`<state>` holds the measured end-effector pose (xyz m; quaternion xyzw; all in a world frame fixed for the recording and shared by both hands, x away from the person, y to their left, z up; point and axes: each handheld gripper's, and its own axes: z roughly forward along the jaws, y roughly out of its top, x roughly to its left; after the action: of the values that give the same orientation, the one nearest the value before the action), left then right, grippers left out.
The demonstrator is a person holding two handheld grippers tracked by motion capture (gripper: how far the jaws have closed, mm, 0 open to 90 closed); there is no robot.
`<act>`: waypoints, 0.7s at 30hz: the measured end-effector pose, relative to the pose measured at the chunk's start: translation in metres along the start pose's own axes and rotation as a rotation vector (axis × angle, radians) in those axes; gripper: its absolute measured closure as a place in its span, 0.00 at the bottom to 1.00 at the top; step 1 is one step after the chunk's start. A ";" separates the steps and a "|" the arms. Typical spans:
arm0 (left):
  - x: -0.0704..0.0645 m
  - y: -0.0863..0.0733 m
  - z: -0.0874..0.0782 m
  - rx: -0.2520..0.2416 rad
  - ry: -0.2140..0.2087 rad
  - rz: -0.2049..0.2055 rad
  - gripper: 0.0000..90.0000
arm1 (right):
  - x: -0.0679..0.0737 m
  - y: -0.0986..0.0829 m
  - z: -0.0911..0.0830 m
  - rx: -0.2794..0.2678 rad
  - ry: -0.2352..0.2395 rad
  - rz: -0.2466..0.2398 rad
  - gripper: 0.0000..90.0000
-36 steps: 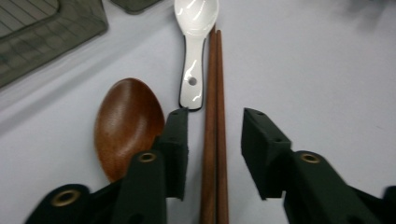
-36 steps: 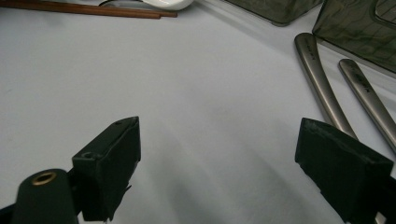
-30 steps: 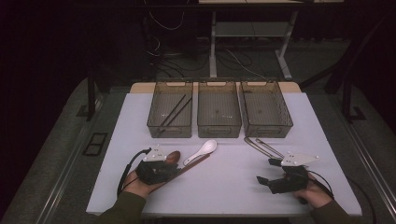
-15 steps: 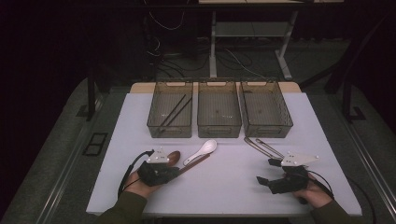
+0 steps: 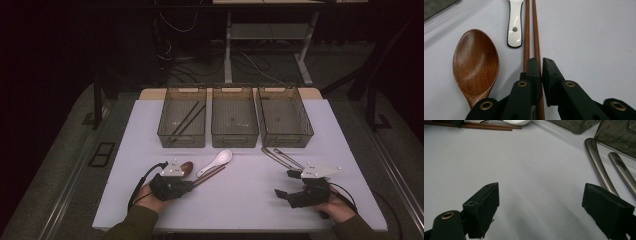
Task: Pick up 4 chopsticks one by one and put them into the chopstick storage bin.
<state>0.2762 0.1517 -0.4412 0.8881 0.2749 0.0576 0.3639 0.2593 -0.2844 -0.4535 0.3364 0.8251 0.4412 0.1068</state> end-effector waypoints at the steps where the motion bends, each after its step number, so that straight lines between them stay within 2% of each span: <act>1: 0.000 0.000 0.001 0.001 -0.001 -0.001 0.92 | 0.000 0.000 0.000 0.000 0.000 0.000 0.16; 7: -0.002 0.000 0.003 0.012 -0.004 0.003 0.91 | 0.000 0.000 0.000 0.000 -0.001 -0.001 0.16; 8: -0.001 0.000 0.003 0.012 -0.004 0.015 0.91 | 0.000 0.000 0.000 -0.001 -0.001 0.000 0.16; 9: -0.003 -0.001 0.003 0.015 -0.001 0.007 0.91 | 0.000 0.000 0.000 -0.001 -0.001 0.000 0.16; 21: -0.011 0.005 0.005 0.053 0.057 0.032 0.93 | 0.001 0.000 0.000 -0.003 -0.003 0.001 0.16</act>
<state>0.2706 0.1394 -0.4400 0.8997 0.2723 0.0813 0.3314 0.2585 -0.2840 -0.4530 0.3374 0.8241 0.4418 0.1085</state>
